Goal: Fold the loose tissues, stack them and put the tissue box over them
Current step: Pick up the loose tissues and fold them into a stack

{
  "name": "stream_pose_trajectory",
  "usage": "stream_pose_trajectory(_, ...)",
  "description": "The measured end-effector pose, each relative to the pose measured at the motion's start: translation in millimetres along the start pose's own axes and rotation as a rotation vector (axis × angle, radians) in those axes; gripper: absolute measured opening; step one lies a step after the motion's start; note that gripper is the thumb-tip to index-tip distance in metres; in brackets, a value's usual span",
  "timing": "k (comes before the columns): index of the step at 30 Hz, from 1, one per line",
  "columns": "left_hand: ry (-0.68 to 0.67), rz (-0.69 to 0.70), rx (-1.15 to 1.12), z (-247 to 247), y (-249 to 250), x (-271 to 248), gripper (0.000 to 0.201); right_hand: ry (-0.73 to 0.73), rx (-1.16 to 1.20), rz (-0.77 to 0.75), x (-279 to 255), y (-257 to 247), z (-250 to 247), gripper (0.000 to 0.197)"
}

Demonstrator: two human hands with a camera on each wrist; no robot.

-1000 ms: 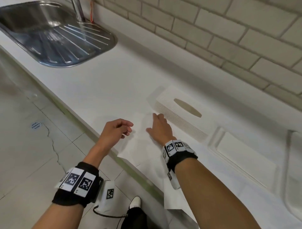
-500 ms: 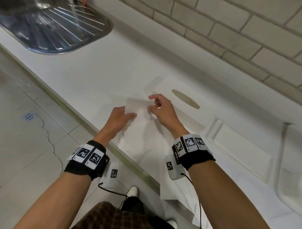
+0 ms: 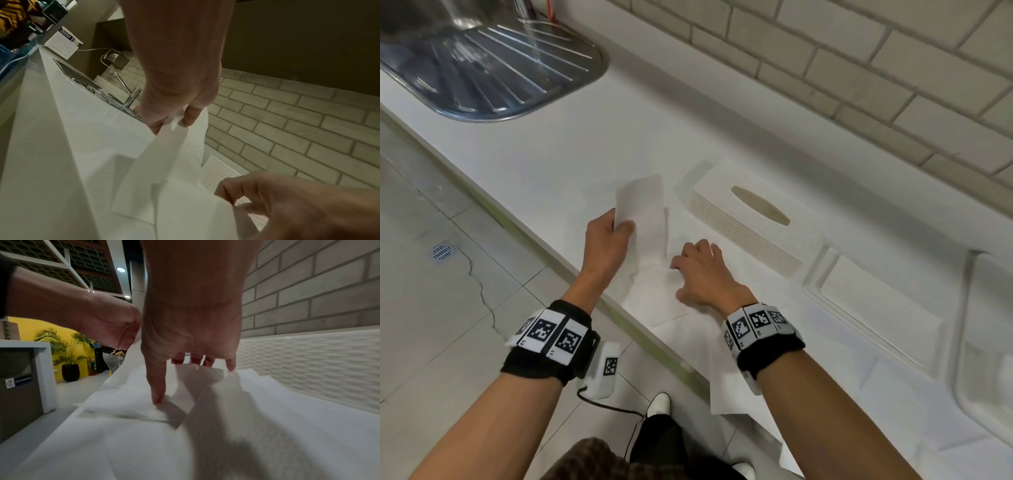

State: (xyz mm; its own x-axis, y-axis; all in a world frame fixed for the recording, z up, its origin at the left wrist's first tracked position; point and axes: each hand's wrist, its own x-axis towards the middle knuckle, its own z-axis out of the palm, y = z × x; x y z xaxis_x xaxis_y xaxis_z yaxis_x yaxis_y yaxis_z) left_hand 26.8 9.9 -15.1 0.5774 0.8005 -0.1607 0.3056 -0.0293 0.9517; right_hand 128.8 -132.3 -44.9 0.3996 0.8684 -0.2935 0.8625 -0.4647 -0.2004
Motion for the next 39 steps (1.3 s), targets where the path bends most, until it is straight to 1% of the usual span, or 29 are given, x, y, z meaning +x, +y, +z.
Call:
stream_pose_trajectory(3,0.001,0.0,-0.013,-0.7,-0.1,-1.8,0.023,0.03,0.022,-0.013,1.5,-0.9,-3.7,0.044)
stream_pose_trajectory(5,0.014,0.001,-0.034,-3.3,1.0,-0.8,0.023,0.072,0.061,-0.003,-0.3,1.1,-11.7,0.032)
stream_pose_trajectory(9,0.094,0.008,-0.117,-10.4,3.5,3.1,0.015,0.199,0.238,0.055,-11.4,12.2,-43.4,0.009)
stream_pose_trajectory(12,0.12,0.002,-0.148,-11.1,5.2,5.4,0.009,0.311,0.441,0.126,-21.9,23.4,-73.0,0.014)
stream_pose_trajectory(14,0.116,-0.013,-0.167,-8.1,7.4,4.0,0.01,0.427,0.674,0.166,-31.1,28.7,-93.6,0.019)
stream_pose_trajectory(16,0.102,-0.029,-0.192,-2.8,12.1,1.5,0.012,0.5,0.924,0.177,-42.1,31.0,-112.0,0.023)
stream_pose_trajectory(18,0.059,-0.06,-0.244,3.2,18.9,-0.3,0.016,0.529,1.189,0.17,-51.1,33.2,-122.4,0.021)
stream_pose_trajectory(19,0.03,-0.075,-0.261,6.7,21.8,0.2,0.015,0.532,1.302,0.168,-53.8,34.7,-123.8,0.023)
stream_pose_trajectory(21,-0.054,-0.133,-0.297,12.9,30.1,-0.2,0.003,0.533,1.441,0.195,-55.1,34.8,-119.4,0.031)
stream_pose_trajectory(23,-0.144,-0.197,-0.345,20.2,36.8,-2.5,0.017,0.544,1.489,0.25,-53.3,32.8,-107.5,0.03)
stream_pose_trajectory(25,-0.252,-0.217,-0.407,30.8,44.2,-11.2,0.019,0.543,1.469,0.294,-52.3,29.6,-92.7,0.028)
stream_pose_trajectory(27,-0.346,-0.207,-0.431,42.1,50.6,-23.6,0.021,0.528,1.395,0.308,-52.5,25.8,-78.6,0.029)
stream_pose_trajectory(29,-0.384,-0.212,-0.43,49.8,54.2,-33.7,0.02,0.509,1.337,0.302,-55.1,23.3,-71.7,0.025)
stream_pose_trajectory(33,-0.381,-0.216,-0.413,47.9,54.4,-35.8,0.028,0.525,1.316,0.251,-63.2,27.7,-70.8,0.013)
stream_pose_trajectory(36,-0.503,-0.221,-0.441,47.1,56.3,-41.2,0.04,0.587,1.289,0.261,-64.5,26.1,-69.0,0.007)
stream_pose_trajectory(37,-0.542,-0.198,-0.414,49.6,56.1,-44.7,0.042,0.594,1.267,0.264,-63.6,23.3,-67.8,0.006)
stream_pose_trajectory(38,-0.553,-0.155,-0.351,52.6,55.8,-48.6,0.041,0.596,1.26,0.271,-62.1,21.1,-66.3,0.004)
stream_pose_trajectory(39,-0.526,-0.105,-0.269,55.3,55.7,-51.2,0.036,0.599,1.252,0.289,-61.4,20.5,-65.3,0.008)
